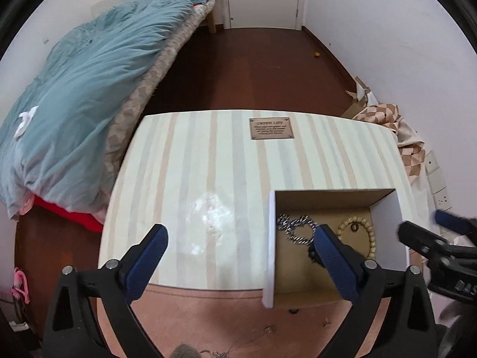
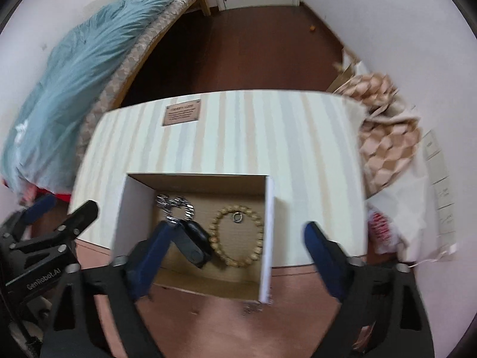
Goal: Organize jewelry
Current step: 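Withdraw both tools from the box over the remaining jewelry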
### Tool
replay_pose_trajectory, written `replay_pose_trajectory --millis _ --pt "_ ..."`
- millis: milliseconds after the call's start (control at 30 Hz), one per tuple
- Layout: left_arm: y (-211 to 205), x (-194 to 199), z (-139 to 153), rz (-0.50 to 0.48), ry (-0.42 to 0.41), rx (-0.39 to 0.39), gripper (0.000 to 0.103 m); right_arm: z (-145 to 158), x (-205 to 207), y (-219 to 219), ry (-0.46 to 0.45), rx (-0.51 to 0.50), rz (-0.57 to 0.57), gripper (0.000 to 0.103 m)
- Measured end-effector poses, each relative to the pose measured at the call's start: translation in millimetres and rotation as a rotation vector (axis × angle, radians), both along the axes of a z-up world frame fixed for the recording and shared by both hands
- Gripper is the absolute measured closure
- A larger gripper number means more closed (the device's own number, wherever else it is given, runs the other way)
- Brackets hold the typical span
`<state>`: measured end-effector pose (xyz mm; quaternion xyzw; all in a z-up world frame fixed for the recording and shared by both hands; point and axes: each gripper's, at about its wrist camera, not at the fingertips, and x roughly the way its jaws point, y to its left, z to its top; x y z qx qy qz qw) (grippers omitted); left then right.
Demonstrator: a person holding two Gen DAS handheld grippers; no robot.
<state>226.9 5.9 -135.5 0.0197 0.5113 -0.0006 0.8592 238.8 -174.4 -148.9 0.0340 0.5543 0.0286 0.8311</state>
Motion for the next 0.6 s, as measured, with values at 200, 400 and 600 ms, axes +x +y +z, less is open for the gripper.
replay_pose_trajectory --millis 200,400,600 --pt "1 -25 7 0.012 -0.03 0.03 0.0 8 -29 6 -0.019 -0.123 -0.001 0.001" --pt "4 -55 32 0.011 -0.062 0.018 0.0 26 -62 15 -0.048 -0.122 -0.01 0.001" --pt "7 -89 68 0.003 -0.122 0.015 0.0 63 -96 22 -0.121 -0.113 -0.016 0.001"
